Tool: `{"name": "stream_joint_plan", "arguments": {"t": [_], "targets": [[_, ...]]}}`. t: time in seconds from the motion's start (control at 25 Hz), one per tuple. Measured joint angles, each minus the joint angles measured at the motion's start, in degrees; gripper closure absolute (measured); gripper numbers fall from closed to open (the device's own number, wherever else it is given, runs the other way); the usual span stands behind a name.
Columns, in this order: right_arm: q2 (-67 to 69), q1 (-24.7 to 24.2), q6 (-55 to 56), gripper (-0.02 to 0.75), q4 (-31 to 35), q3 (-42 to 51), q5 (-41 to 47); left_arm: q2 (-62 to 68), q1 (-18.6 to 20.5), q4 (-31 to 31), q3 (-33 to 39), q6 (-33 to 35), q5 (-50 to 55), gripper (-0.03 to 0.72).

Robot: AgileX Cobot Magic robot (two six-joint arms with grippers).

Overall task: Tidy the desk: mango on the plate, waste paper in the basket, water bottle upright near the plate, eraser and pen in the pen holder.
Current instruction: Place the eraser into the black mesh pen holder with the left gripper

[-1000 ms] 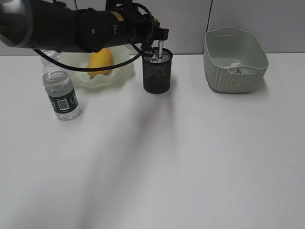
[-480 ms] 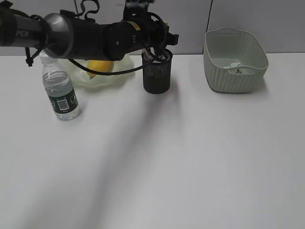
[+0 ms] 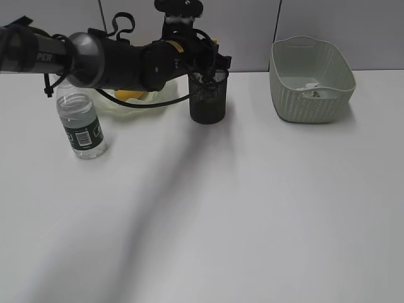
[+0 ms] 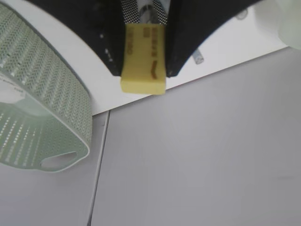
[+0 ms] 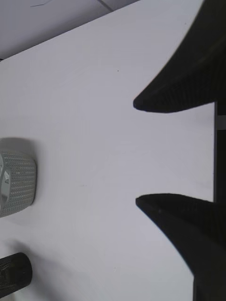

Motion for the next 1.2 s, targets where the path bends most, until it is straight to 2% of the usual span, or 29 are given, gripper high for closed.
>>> {"name": "stream_joint_plan", "arguments": {"t": [0.88,1.08,1.2], "targets": [[0.0,0.0,0.0,0.296,0.0,0.0,0.0,3.89,0.47,0.0,0.0,0.0,-0.72,0.486],[0.0,0.0,0.0,0.296,0.0,0.0,0.0,3.89,0.47,2.05,0.0,0.0,-0.77,0.486],[0.0,0.0,0.0,0.296,0.0,0.0,0.0,3.89,0.47,2.18,0.0,0.0,-0.77,0.423]]}}
